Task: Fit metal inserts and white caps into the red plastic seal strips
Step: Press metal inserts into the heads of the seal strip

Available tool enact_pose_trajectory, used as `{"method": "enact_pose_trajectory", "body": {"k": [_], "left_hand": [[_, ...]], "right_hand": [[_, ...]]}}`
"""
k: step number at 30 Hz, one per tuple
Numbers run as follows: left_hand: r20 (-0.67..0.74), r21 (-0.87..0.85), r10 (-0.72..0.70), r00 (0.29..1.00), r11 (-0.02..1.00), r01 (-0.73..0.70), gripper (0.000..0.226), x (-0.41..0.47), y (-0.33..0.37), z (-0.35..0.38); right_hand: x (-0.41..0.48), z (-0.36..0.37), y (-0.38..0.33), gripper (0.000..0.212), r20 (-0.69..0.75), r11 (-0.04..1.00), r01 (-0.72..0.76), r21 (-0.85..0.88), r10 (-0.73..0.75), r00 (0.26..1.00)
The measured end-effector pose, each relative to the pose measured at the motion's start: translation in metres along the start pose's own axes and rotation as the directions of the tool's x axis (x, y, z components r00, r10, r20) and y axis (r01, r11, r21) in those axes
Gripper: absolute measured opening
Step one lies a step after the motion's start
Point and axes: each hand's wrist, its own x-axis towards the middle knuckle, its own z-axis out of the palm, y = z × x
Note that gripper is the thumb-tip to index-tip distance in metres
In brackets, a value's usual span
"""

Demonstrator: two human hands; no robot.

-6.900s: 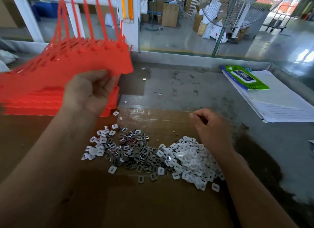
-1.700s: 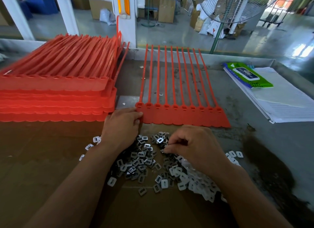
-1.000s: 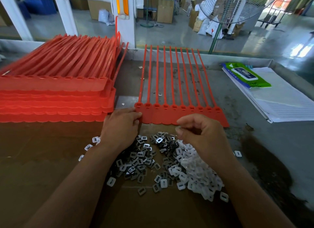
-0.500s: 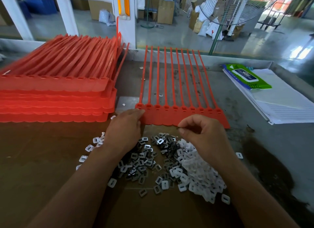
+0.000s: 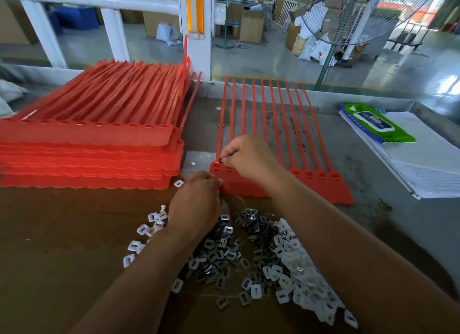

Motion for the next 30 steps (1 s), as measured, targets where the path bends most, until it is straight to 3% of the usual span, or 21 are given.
{"method": "enact_pose_trajectory", "body": {"k": [8,15,19,25,30], "left_hand": [[-0.002,-0.002,0.016,1.0,1.0,-0.016,0.025,0.0,0.001,-0.001],[0.01,-0.008,0.016,1.0,1.0,-0.016,0.026,-0.001,0.0,-0.001],[0.007,-0.005,0.02,1.0,1.0,-0.02,0.028,0.0,0.0,0.0],[0.0,0.0,0.029,1.0,1.0,-0.029,0.027,-0.001,0.0,0.001],[-0.009,-0.018,0.018,1.0,1.0,-0.018,0.028,-0.001,-0.001,0.001]], "right_hand": [[0.02,0.026,0.011,0.016,0.104,0.946,-0.252,0.203,0.235,0.966],[0.025,0.033,0.015,0.022,-0.012,0.98,-0.2,0.014,0.2,0.98],[0.029,0.036,0.015,0.027,-0.007,0.982,-0.185,-0.039,0.184,0.983],[0.028,0.036,0.014,0.022,-0.06,0.97,-0.232,0.068,0.236,0.97],[0.025,0.028,0.013,0.018,0.03,0.976,-0.213,0.048,0.212,0.977]]}}
